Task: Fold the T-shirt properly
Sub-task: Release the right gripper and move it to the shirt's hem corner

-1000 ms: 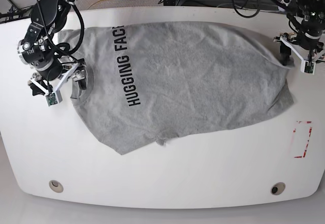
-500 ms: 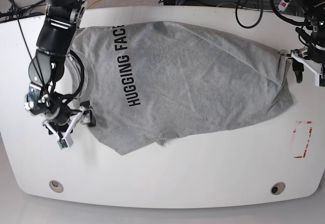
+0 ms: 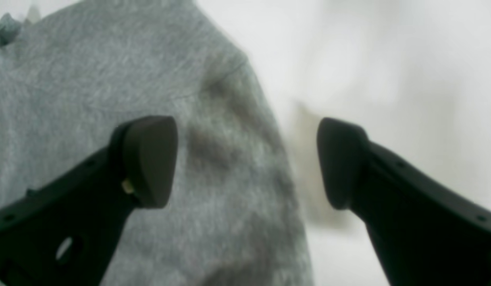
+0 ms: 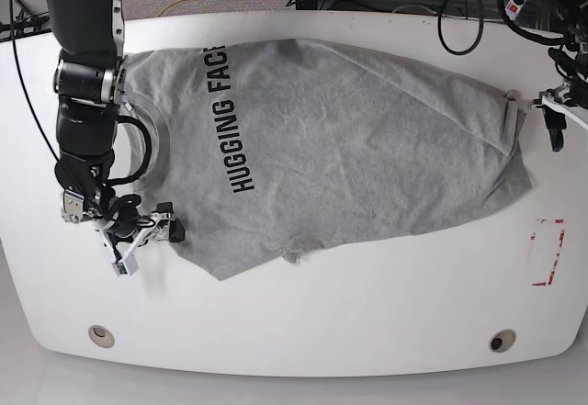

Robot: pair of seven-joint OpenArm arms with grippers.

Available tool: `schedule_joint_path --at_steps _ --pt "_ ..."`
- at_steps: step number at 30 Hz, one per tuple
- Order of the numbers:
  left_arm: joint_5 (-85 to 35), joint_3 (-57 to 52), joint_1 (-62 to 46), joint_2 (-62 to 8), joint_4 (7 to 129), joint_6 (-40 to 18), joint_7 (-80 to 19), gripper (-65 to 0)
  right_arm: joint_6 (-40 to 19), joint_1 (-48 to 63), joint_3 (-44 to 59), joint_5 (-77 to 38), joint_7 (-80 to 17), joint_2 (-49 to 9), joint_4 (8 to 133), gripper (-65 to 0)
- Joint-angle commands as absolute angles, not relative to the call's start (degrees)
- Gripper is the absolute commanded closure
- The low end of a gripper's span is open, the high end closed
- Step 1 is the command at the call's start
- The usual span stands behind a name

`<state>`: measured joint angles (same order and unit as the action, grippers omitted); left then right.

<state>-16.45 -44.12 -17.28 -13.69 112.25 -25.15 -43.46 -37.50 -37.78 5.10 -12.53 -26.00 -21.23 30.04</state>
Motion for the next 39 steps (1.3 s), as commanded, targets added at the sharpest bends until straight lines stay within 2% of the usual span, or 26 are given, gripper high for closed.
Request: schedule_joint_path --at_steps 1,15,27,28,31,34,39 --pt "-19.7 -46.2 -17.1 -14.6 113.3 -25.0 -42.2 -41.4 -37.8 -40.0 3.8 -13.6 -22.7 -22.6 28.6 -51.7" --pt "-21.3 -47.3 -16.8 -14.6 113.1 -25.0 -42.2 -41.4 -34.4 -37.1 1.0 -13.6 -17.8 -22.6 28.1 -51.5" --pt "-21.1 -47.6 -14.4 -15.0 112.7 -24.9 -42.2 -41.7 -34.9 -34.8 1.0 -13.7 -18.6 -18.1 28.5 -51.0" --pt "-21.1 -47.6 -14.3 -15.1 112.7 -24.8 -42.2 -41.9 -34.9 -34.8 1.0 -13.7 -19.4 -18.0 28.6 -50.9" --pt "-21.1 -47.3 -12.3 -15.1 112.5 -24.7 -42.2 -48.8 -34.9 -34.5 1.0 -13.7 -20.7 -17.8 30.8 -50.1" --pt "-18.9 -47.3 -10.2 -15.0 110.5 -24.7 -42.2 -57.1 -34.9 -34.2 1.0 -13.8 -21.5 -17.7 32.2 -40.4" --pt "-13.8 -47.3 -5.6 -14.8 104.1 -24.7 -42.2 -59.3 -34.9 -34.1 1.0 -13.8 -21.8 -17.7 32.7 -13.8"
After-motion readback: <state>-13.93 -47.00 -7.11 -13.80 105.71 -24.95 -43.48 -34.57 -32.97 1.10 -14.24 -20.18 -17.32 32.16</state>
